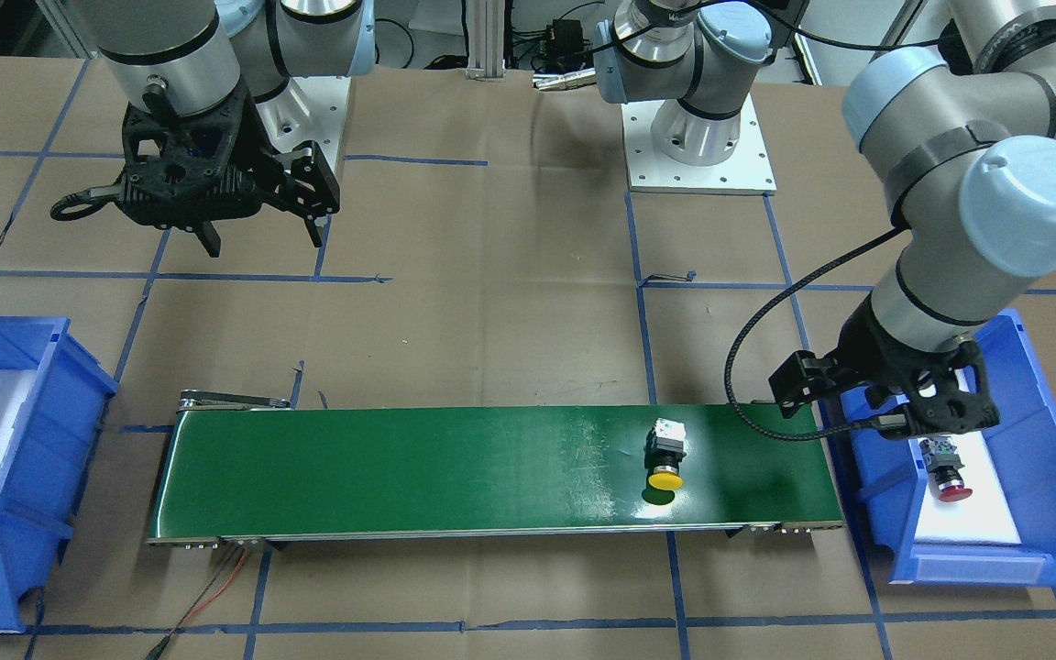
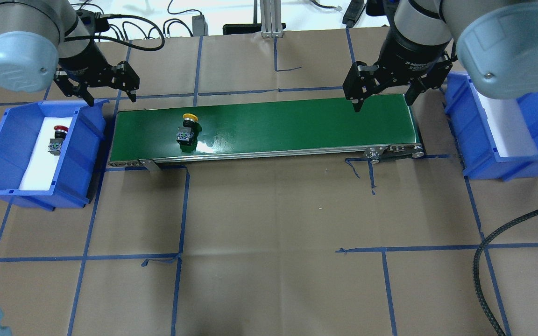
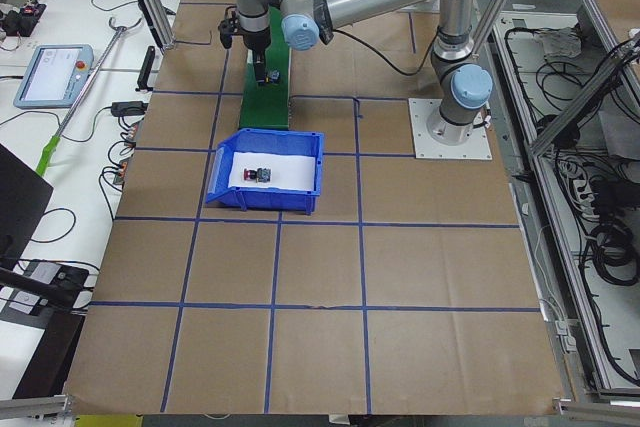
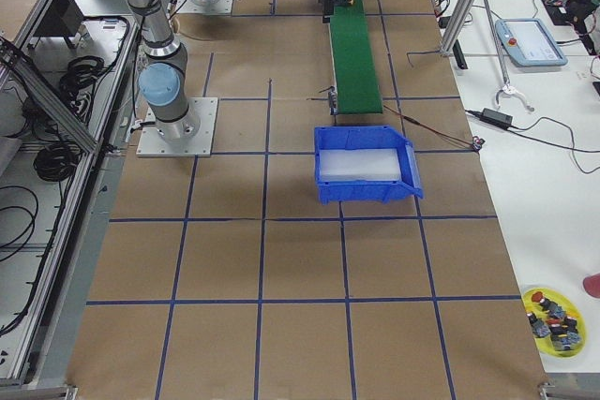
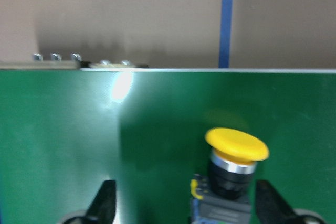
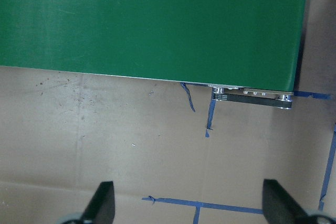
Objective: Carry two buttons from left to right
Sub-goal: 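Raise the left gripper and move it back over the bin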
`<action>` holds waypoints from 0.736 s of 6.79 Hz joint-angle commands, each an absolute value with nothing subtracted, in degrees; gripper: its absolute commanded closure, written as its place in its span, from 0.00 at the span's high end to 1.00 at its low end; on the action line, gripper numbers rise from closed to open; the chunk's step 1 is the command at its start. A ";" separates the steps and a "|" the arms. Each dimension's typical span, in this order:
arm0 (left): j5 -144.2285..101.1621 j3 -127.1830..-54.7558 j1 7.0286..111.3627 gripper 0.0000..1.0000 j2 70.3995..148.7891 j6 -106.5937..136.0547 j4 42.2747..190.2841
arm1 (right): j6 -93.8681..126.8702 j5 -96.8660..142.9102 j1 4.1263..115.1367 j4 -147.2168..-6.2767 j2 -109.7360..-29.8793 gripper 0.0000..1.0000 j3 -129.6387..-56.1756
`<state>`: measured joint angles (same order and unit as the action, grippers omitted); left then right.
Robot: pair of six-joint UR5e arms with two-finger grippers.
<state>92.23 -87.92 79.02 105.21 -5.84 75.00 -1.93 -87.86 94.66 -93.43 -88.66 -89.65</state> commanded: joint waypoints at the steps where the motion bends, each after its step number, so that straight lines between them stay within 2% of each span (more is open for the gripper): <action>1: 92.37 -87.28 70.97 1.00 104.77 -15.06 75.94 | -1.93 -87.80 94.66 -93.43 -88.68 1.00 -89.65; 5: 91.93 -88.32 56.36 1.00 106.60 -32.51 74.80 | -1.93 -87.71 94.66 -93.43 -88.68 1.00 -89.65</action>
